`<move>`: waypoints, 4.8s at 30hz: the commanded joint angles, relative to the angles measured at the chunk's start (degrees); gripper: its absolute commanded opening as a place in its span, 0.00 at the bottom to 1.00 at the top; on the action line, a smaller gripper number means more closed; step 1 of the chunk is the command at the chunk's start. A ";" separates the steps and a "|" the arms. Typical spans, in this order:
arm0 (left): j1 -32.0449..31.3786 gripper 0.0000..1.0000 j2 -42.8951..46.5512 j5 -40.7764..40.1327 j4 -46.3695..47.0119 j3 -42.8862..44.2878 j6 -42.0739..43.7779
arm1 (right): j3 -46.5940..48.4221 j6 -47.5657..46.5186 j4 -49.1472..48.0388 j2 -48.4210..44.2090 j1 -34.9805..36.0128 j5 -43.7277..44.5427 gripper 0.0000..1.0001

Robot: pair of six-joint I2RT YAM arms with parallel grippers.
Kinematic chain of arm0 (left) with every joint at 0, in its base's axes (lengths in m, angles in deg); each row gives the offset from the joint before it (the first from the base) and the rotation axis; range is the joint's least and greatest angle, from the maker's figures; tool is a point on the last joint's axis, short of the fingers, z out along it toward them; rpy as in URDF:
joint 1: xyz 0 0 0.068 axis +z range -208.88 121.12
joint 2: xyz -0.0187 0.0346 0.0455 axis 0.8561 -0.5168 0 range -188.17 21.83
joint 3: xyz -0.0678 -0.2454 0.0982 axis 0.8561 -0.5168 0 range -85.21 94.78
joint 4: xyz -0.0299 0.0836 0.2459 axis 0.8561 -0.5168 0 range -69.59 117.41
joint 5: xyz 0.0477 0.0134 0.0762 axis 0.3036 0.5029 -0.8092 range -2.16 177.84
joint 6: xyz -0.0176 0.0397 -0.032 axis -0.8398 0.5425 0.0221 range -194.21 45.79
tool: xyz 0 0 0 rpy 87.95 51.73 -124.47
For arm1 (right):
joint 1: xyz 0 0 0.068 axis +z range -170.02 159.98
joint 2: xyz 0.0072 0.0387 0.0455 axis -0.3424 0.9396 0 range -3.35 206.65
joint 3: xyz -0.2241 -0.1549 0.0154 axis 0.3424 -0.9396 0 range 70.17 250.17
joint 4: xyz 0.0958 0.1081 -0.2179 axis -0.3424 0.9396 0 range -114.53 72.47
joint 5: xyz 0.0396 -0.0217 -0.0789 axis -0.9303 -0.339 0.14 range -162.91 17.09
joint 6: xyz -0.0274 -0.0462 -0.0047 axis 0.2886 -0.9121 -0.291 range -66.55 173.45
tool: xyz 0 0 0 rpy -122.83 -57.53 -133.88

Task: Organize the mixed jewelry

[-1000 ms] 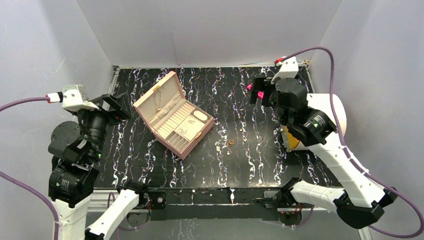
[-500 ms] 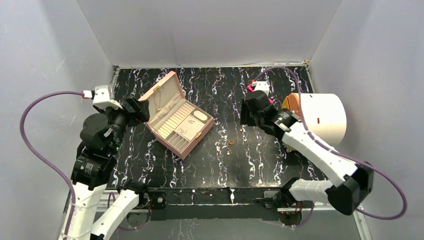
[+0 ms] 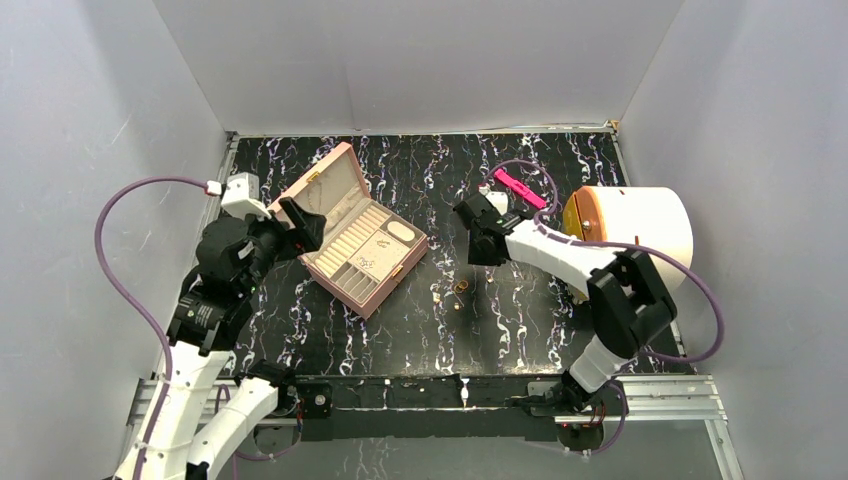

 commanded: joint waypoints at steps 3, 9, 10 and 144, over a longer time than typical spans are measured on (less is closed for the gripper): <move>-0.30 0.77 -1.41 10.96 5.15 -3.11 -1.30 | 1.97 5.37 -7.10 4.44 -1.38 3.21 0.28; -0.29 0.79 -1.05 12.21 6.05 -5.34 -1.38 | 1.42 8.38 -6.97 7.59 -1.53 6.66 0.29; -0.30 0.79 -0.95 12.38 6.13 -5.46 -1.27 | 1.14 7.98 -7.52 7.84 -1.55 6.46 0.29; -5.10 0.54 -23.08 46.62 68.89 -22.58 -34.07 | -8.42 47.11 -64.83 -7.57 -5.40 -70.95 0.00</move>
